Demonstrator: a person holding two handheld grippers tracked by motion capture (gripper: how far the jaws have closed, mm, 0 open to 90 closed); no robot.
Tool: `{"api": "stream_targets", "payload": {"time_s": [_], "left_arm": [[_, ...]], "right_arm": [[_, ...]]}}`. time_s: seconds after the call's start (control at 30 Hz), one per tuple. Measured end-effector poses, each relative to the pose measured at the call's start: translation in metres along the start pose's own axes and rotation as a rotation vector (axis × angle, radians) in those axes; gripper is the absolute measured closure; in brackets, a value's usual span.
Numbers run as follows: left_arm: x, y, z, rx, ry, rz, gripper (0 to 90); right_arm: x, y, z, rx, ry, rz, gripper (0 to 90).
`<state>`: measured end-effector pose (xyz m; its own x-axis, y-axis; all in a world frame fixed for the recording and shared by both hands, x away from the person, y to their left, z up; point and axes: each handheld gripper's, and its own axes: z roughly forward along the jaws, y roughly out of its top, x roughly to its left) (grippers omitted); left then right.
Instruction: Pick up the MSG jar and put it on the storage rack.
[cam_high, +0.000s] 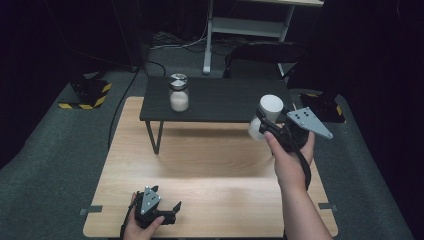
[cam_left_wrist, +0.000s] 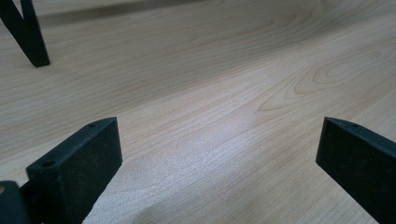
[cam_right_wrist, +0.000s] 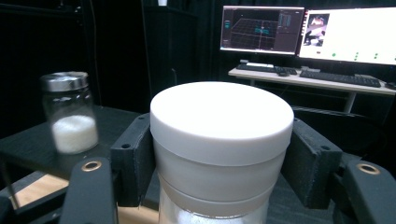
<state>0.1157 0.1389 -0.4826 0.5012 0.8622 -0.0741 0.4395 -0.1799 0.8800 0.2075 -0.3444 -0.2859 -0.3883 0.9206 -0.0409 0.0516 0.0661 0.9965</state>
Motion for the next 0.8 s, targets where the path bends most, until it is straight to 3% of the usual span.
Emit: {"api": "stream_targets", "payload": {"time_s": [0.8], "left_arm": [[0.004, -0.002, -0.002, -0.004, -0.023, -0.015, 0.3]], "right_arm": [[-0.001, 0.021, 0.067, 0.041, -0.058, 0.011, 34.4]]}}
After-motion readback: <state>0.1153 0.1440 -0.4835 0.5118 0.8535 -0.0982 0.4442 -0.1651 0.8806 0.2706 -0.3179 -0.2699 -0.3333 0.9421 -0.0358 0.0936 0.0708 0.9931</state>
